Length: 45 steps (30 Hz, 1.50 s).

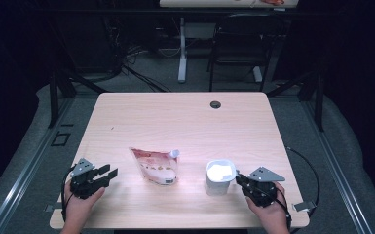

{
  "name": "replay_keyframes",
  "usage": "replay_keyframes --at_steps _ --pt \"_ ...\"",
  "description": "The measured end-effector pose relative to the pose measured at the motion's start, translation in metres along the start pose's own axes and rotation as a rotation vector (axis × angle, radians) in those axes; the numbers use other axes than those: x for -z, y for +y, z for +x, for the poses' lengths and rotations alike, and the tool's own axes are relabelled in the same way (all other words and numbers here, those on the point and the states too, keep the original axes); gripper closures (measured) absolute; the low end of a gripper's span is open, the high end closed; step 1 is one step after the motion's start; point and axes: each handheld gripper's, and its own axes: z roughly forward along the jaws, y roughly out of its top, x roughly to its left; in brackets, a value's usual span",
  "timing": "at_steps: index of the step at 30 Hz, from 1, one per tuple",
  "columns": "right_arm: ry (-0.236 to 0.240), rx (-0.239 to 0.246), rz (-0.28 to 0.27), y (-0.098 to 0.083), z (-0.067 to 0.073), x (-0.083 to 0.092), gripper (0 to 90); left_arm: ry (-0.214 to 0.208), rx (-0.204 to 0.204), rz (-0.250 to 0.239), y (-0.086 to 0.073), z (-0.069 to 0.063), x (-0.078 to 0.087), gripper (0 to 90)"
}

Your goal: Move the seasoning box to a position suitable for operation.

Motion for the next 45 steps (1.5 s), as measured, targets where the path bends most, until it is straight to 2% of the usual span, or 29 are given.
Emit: replay_keyframes --at_steps 15,26,32,36,40,45 --pt "0.012 0.009 0.023 -0.002 0.005 0.007 83.0 -0.006 -0.001 0.002 0.000 -0.001 0.000 58.9" --pt "0.027 0.012 0.018 -0.004 0.007 0.010 82.6 -0.006 -0.001 0.002 0.000 -0.001 0.000 58.6" --pt "0.030 0.015 -0.011 -0.005 0.008 0.017 74.5 -0.003 0.002 0.007 -0.001 0.000 0.001 58.4" --pt "0.028 -0.004 -0.035 -0.005 0.007 0.024 70.7 -0.002 0.007 0.004 -0.001 0.000 0.001 58.4" --pt "0.039 -0.047 -0.057 -0.001 0.002 0.030 64.0 -0.003 0.008 0.015 -0.001 0.000 0.002 58.3" --pt "0.021 -0.036 -0.063 0.006 -0.003 0.030 55.9 -0.003 0.011 0.013 -0.001 0.000 0.001 58.4"
